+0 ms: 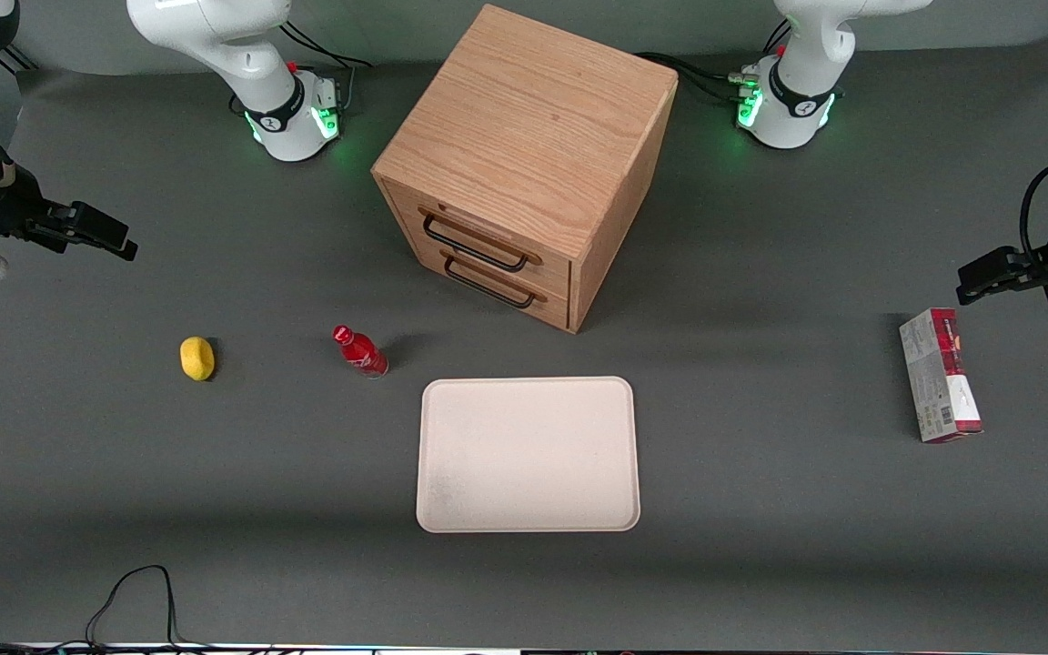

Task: Place coke bottle on tray
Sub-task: 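Move the right gripper down over the red Coca-Cola bottle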

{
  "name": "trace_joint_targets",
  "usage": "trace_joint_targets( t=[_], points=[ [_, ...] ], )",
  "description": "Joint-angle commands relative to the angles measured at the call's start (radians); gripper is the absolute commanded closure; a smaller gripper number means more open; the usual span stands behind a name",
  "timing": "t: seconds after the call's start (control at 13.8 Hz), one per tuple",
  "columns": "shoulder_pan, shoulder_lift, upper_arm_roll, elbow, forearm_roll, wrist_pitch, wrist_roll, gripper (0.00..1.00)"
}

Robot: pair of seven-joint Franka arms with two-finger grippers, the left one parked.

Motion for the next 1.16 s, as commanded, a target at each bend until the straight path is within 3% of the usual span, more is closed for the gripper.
trace_joint_targets(
  t=[0.0,0.15,0.44,0.73,1.09],
  points=[
    [0.005,0.003,0.002,0.012,0.010,-0.007,-0.001,0.00],
    [0.005,0.009,0.005,0.011,0.010,-0.003,-0.003,0.00],
    [0.008,0.049,0.129,-0.006,0.010,0.087,0.066,0.00],
    [0.013,0.062,0.195,-0.011,0.021,0.156,0.075,0.00],
    [0.013,0.080,0.272,-0.151,0.021,0.323,0.157,0.00]
  ],
)
